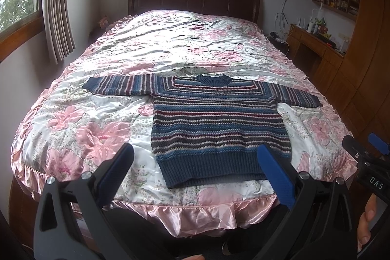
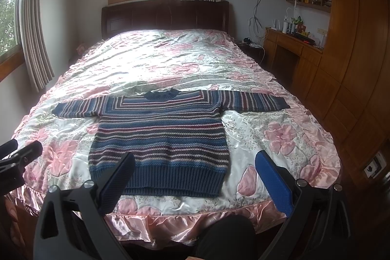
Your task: Fold small clothes
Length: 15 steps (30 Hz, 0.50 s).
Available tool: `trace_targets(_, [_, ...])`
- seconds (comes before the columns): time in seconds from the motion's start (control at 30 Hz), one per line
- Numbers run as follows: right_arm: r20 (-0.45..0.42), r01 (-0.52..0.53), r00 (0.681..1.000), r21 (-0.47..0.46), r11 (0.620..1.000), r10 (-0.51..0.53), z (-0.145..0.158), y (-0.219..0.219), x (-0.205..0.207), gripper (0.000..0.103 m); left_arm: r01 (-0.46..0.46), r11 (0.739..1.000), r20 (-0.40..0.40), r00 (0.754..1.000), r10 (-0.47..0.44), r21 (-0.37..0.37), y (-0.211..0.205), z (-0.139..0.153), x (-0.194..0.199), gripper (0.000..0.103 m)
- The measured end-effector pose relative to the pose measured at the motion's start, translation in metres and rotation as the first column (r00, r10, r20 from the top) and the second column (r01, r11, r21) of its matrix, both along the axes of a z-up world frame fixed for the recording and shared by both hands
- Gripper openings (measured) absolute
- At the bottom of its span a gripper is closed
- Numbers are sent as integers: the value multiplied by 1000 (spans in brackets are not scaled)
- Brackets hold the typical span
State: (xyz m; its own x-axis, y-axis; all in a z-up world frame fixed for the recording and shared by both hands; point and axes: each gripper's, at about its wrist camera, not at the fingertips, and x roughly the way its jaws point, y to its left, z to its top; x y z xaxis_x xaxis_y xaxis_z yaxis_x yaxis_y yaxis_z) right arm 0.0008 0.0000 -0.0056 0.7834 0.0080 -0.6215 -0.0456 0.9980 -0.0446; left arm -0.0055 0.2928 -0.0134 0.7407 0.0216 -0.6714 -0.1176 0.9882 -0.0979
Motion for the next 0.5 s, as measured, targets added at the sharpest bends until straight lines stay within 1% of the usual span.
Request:
trace_targets(0.33, [-13,-5,1000,2,1000,5,-3,3,6,99,-5,1000,-5,1000,5,5,2,-3,2,100])
trace_targets(0.5, [-23,-7,1000,2,1000,7,-8,5,13,99,-5,1000,-16,1000,5,11,1,-9,7,100])
